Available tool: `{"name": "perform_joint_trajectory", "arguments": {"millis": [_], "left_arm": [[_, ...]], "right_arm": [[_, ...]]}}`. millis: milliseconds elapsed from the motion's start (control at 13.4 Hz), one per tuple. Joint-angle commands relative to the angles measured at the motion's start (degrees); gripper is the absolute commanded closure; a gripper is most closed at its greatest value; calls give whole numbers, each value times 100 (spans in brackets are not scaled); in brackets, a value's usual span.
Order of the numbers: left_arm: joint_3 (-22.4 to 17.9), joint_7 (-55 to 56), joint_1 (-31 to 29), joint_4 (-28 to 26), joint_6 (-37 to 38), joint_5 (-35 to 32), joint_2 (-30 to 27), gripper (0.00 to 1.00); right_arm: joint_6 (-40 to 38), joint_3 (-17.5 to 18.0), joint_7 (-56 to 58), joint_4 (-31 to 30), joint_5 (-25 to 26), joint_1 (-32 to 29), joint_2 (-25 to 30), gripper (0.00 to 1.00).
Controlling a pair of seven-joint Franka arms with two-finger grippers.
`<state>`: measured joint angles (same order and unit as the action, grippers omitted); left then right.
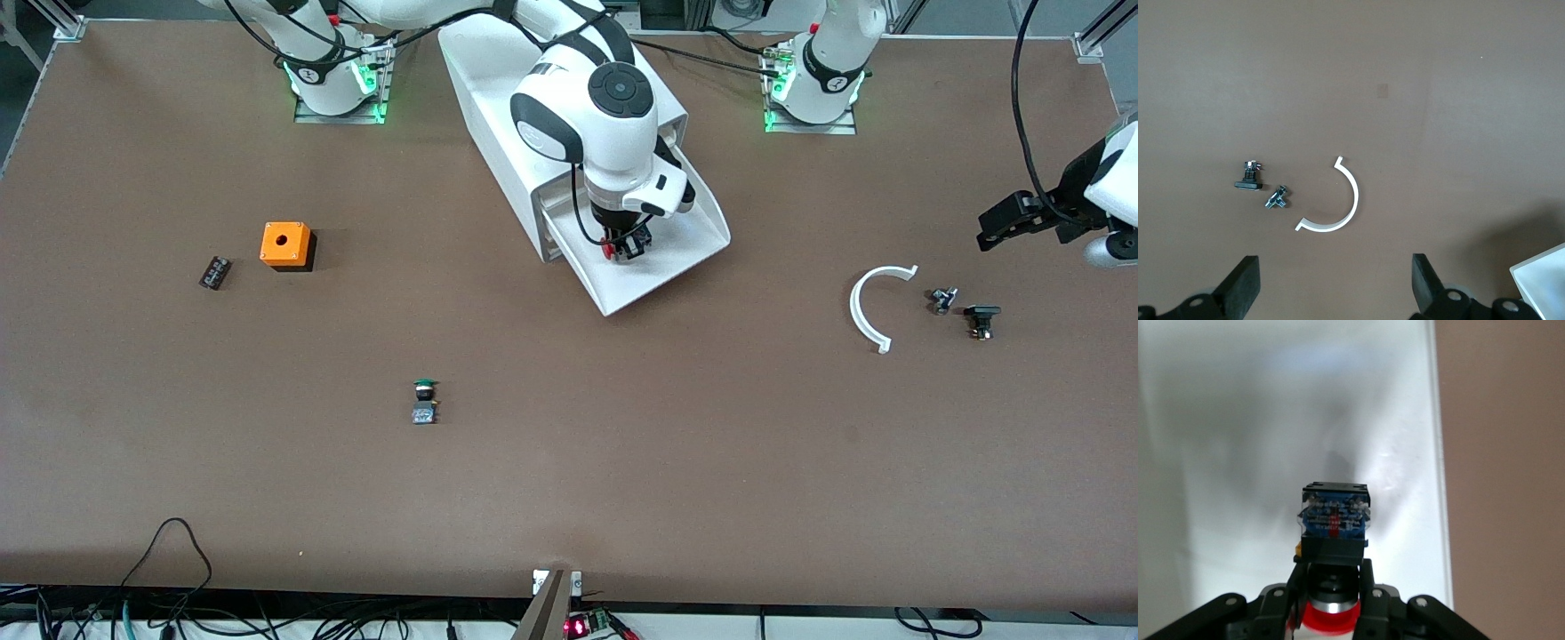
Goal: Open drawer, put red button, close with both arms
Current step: 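Lower the red button into the drawer and open the right gripper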
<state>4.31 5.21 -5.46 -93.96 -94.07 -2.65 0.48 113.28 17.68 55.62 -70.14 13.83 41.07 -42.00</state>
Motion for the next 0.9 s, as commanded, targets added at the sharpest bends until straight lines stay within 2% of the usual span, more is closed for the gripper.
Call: {"name": "perform_joint_trajectory", "arguments": {"millis": [0, 75, 149, 299, 523, 822], "left_arm": [[-9, -55, 19, 159, -5, -122, 102, 0], [-9, -64, 19, 150, -32, -122, 128, 0], [0, -64, 28, 142, -84, -113, 137, 0], [26, -55, 37, 124, -225, -104, 137, 0], [175, 216, 63, 19, -531, -157, 242, 0], [552, 1375, 72, -797, -1463, -96, 356, 0]], "right_arm": [[263, 25, -138, -176, 50, 85, -62, 64], [351, 16, -383, -185, 50, 129, -97, 48], [370, 16, -542, -185, 67, 164, -106, 0], [361, 16, -1121, -124, 120, 270, -45, 0], [370, 16, -1300, 87, 103, 16, 437, 0], [335, 16, -1746, 123, 32, -616, 903, 0]]}}
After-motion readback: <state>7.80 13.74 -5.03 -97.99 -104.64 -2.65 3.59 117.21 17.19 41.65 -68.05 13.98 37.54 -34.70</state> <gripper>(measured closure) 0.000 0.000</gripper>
